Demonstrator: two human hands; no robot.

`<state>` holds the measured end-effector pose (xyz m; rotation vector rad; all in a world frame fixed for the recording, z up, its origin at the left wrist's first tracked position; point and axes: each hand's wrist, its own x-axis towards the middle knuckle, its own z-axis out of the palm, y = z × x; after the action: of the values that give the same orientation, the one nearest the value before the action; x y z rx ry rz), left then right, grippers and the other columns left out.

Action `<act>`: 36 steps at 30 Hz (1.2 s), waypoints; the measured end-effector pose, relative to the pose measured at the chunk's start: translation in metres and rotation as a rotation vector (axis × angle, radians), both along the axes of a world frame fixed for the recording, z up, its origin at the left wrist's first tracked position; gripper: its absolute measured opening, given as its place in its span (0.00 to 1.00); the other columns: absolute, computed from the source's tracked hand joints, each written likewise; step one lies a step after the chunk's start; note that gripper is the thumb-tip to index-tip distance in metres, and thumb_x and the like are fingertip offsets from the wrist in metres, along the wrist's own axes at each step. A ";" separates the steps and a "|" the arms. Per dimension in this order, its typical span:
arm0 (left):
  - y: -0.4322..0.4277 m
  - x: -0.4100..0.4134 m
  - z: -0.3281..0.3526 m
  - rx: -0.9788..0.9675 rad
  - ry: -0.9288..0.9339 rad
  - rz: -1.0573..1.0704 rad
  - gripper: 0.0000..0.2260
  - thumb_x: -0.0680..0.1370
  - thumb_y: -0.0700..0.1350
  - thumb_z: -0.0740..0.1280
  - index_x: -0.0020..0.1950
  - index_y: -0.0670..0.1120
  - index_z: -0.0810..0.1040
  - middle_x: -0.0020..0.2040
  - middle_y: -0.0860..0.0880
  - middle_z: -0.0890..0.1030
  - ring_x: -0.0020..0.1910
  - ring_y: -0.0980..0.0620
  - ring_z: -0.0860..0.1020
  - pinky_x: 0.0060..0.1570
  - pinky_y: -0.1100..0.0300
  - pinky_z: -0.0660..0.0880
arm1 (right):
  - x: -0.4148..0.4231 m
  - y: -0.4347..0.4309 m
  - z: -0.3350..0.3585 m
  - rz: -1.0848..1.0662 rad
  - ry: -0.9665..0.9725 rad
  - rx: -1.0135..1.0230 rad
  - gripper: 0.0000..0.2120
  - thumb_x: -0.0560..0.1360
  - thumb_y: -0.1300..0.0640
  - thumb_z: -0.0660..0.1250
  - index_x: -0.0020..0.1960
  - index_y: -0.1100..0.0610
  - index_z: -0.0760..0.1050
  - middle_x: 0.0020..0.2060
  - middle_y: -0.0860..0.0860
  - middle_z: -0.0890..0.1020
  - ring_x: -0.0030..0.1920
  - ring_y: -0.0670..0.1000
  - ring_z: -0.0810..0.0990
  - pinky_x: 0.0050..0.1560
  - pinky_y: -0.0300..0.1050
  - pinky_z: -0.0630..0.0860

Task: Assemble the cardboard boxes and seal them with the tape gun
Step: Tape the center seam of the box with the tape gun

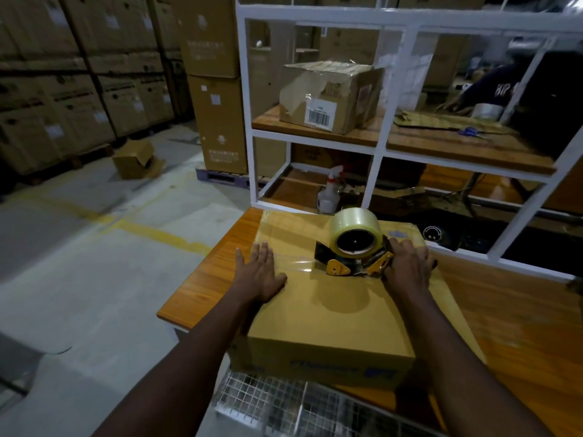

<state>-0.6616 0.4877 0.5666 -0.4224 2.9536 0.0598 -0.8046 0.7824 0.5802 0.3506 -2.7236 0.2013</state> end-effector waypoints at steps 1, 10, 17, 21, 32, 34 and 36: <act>0.012 -0.005 0.000 0.010 -0.004 -0.013 0.35 0.81 0.63 0.44 0.81 0.43 0.42 0.81 0.44 0.40 0.80 0.45 0.41 0.74 0.34 0.39 | 0.000 -0.001 0.001 0.006 0.000 0.014 0.20 0.74 0.50 0.67 0.65 0.49 0.71 0.56 0.55 0.77 0.54 0.61 0.71 0.56 0.56 0.65; 0.049 -0.023 -0.012 0.024 0.009 -0.001 0.35 0.81 0.65 0.44 0.81 0.48 0.42 0.81 0.48 0.40 0.80 0.44 0.41 0.76 0.40 0.42 | -0.003 0.006 0.003 0.033 0.003 0.003 0.17 0.74 0.54 0.67 0.63 0.47 0.72 0.57 0.53 0.76 0.52 0.59 0.71 0.53 0.53 0.65; 0.048 -0.024 -0.007 0.005 -0.026 0.002 0.33 0.81 0.65 0.44 0.81 0.49 0.41 0.81 0.48 0.39 0.80 0.45 0.41 0.76 0.43 0.44 | -0.025 0.075 0.004 0.024 0.004 -0.045 0.20 0.72 0.55 0.68 0.63 0.49 0.73 0.54 0.54 0.77 0.52 0.61 0.72 0.53 0.54 0.65; 0.047 -0.022 -0.007 0.002 -0.013 0.003 0.34 0.79 0.66 0.42 0.81 0.50 0.41 0.81 0.47 0.40 0.80 0.45 0.42 0.77 0.44 0.45 | -0.040 0.110 -0.006 0.017 -0.028 -0.111 0.18 0.73 0.52 0.68 0.62 0.50 0.74 0.55 0.56 0.77 0.53 0.62 0.71 0.53 0.56 0.66; 0.112 -0.046 -0.005 0.047 -0.022 -0.112 0.34 0.81 0.64 0.48 0.81 0.48 0.42 0.81 0.50 0.41 0.80 0.41 0.42 0.75 0.38 0.43 | -0.030 0.098 -0.018 -0.058 -0.057 -0.181 0.13 0.73 0.51 0.68 0.57 0.50 0.74 0.50 0.54 0.76 0.51 0.61 0.70 0.50 0.53 0.62; 0.131 -0.057 -0.009 0.064 -0.030 -0.168 0.35 0.81 0.64 0.48 0.81 0.48 0.42 0.81 0.50 0.41 0.80 0.42 0.41 0.75 0.37 0.43 | -0.020 0.086 -0.021 -0.075 -0.042 -0.221 0.10 0.74 0.49 0.67 0.54 0.49 0.75 0.48 0.53 0.76 0.49 0.60 0.69 0.49 0.53 0.62; 0.131 -0.064 -0.012 0.064 -0.016 -0.178 0.35 0.80 0.64 0.48 0.81 0.48 0.44 0.81 0.50 0.42 0.80 0.41 0.41 0.75 0.36 0.44 | -0.008 0.070 -0.024 -0.099 -0.038 -0.225 0.08 0.74 0.50 0.67 0.53 0.47 0.75 0.46 0.52 0.76 0.48 0.59 0.69 0.49 0.53 0.63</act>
<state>-0.7252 0.6186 0.5544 -0.1498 2.9502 0.1284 -0.8126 0.8523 0.5559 0.1494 -2.7111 0.4860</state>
